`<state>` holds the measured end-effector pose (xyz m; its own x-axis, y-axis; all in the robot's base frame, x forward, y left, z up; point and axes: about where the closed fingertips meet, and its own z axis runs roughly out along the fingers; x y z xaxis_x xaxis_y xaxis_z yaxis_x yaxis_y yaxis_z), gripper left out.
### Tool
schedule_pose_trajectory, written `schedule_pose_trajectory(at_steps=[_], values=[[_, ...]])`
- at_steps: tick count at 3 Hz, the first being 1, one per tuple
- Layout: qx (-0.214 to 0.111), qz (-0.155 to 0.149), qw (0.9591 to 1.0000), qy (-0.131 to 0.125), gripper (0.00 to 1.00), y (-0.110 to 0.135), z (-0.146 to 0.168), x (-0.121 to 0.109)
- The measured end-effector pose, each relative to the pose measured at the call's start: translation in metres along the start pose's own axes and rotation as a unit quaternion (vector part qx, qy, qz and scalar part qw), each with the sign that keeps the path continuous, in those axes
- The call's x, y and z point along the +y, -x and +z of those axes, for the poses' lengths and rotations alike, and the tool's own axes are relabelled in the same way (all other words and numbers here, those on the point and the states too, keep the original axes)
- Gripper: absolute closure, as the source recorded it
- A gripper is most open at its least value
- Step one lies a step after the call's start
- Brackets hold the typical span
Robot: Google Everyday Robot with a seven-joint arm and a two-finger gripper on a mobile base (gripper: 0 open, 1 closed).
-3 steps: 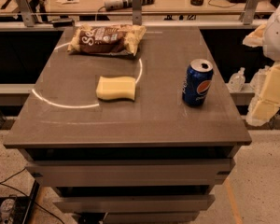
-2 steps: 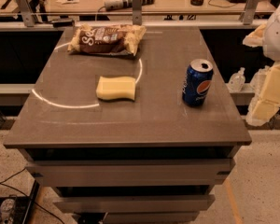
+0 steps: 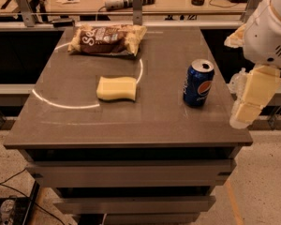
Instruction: Pick sponge
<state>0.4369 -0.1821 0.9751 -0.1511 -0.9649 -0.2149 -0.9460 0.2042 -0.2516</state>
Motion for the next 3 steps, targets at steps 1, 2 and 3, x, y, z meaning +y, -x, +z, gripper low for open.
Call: schedule_pose_trajectory(at_steps=[1, 2, 3], values=[[-0.002, -0.036, 0.9992, 0.015, 0.00, 0.041, 0.015, 0.009], [-0.006, -0.058, 0.9981, 0.019, 0.00, 0.089, 0.039, 0.012], [-0.013, -0.069, 0.9974, 0.016, 0.00, 0.139, 0.065, 0.006]])
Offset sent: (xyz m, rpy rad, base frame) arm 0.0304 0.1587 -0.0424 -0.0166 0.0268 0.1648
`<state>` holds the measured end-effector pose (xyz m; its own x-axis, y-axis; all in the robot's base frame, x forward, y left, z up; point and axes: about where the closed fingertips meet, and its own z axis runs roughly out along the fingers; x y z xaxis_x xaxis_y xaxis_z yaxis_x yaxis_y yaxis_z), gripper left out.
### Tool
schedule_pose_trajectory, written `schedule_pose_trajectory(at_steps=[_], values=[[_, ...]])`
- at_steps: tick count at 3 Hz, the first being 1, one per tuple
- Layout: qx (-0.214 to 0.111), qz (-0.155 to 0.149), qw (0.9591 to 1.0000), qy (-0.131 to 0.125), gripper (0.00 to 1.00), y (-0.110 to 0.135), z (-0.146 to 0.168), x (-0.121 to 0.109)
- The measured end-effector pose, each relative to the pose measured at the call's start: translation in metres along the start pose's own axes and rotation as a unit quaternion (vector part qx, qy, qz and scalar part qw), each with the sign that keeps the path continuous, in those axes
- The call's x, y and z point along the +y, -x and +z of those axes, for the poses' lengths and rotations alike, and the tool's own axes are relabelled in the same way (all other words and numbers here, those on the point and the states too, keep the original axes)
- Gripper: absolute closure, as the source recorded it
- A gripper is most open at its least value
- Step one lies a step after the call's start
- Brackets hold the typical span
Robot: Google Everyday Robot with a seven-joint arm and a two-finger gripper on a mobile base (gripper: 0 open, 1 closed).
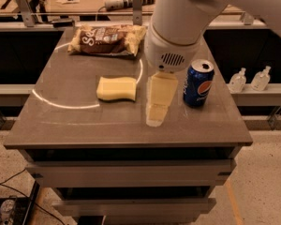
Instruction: Pick sponge
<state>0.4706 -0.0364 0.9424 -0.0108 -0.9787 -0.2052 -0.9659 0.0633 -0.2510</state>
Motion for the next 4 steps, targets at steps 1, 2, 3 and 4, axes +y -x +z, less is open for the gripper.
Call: schedule_pose_trajectory(at_steps=[1, 2, 3, 4], values=[[-0.054, 0.021, 0.9983, 0.002, 0.00, 0.023, 0.026, -0.027], [-0.143, 0.063, 0.9876, 0.017, 0.00, 0.029, 0.054, -0.057], [-0.169, 0.064, 0.9831, 0.032, 0.00, 0.065, 0.091, -0.059], [-0.169, 0.064, 0.9831, 0.032, 0.00, 0.065, 0.091, -0.059]])
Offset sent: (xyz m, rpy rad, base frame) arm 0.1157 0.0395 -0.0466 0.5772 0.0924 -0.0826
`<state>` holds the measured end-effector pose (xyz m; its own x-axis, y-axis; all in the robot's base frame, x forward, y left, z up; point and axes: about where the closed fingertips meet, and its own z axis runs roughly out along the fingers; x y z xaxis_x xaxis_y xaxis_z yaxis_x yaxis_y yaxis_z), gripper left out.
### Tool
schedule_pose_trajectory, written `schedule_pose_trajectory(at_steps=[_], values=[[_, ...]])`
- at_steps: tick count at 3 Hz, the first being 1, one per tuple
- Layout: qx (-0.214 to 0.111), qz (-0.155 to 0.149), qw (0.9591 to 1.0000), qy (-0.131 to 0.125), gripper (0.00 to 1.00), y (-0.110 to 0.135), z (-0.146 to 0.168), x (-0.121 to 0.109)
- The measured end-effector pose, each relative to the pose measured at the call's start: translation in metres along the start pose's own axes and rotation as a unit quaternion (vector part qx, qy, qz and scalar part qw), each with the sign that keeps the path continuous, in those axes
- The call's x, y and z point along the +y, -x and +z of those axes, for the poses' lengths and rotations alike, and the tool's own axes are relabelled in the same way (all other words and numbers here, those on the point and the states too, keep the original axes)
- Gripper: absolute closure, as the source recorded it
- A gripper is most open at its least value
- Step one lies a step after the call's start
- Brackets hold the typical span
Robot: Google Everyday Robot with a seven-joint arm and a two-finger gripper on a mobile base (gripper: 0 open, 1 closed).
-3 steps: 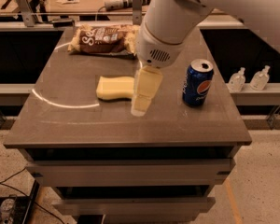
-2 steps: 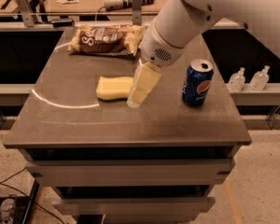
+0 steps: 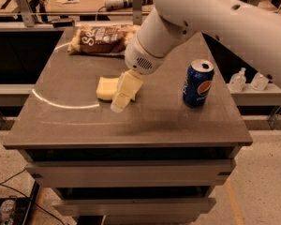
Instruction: Pick sponge
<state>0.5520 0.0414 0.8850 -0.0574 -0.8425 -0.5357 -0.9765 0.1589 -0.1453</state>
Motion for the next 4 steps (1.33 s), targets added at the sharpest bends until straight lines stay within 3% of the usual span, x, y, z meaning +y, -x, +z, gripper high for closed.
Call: schedule_pose_trajectory(at_steps=[2, 4], values=[[-0.004, 0.018, 0.9996, -0.022, 0.00, -0.005, 0.015, -0.013], [0.001, 0.071, 0.9975, 0.004, 0.00, -0.036, 0.045, -0.023]])
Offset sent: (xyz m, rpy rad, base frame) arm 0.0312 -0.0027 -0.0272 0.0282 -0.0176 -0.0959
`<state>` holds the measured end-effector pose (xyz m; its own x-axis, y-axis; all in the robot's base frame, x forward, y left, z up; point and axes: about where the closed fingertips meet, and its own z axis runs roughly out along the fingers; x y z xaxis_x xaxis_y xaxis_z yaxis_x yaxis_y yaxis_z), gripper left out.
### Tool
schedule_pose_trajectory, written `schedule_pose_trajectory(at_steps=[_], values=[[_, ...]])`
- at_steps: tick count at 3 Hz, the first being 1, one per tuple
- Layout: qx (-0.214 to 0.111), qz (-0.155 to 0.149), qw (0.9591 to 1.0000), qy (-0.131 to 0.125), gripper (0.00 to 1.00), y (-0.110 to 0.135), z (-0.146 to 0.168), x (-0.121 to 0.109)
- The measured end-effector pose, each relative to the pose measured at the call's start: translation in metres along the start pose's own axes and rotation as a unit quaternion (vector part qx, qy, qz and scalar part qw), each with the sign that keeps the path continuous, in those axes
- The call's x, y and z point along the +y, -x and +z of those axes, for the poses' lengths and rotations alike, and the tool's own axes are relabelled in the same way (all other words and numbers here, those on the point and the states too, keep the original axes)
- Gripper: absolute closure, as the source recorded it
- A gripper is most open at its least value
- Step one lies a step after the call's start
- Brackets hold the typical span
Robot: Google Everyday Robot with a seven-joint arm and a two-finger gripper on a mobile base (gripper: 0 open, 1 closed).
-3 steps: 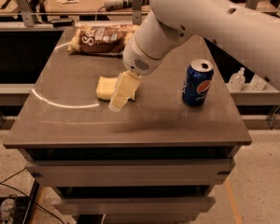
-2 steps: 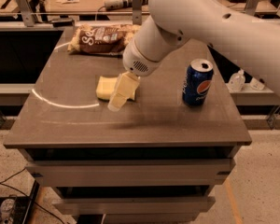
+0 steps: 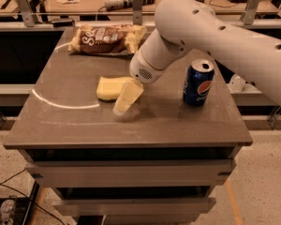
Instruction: Pick sponge
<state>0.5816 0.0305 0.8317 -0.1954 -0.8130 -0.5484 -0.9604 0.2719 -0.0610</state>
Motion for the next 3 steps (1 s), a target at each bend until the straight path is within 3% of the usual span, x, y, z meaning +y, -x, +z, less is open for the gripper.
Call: schedule_pose_trajectory(at_steps=[1, 3], values=[[0.007, -0.006, 1.0000, 0.000, 0.00, -0.005, 0.015, -0.001], [0.016, -0.019, 0.9997, 0.003, 0.41, -0.003, 0.027, 0.000]])
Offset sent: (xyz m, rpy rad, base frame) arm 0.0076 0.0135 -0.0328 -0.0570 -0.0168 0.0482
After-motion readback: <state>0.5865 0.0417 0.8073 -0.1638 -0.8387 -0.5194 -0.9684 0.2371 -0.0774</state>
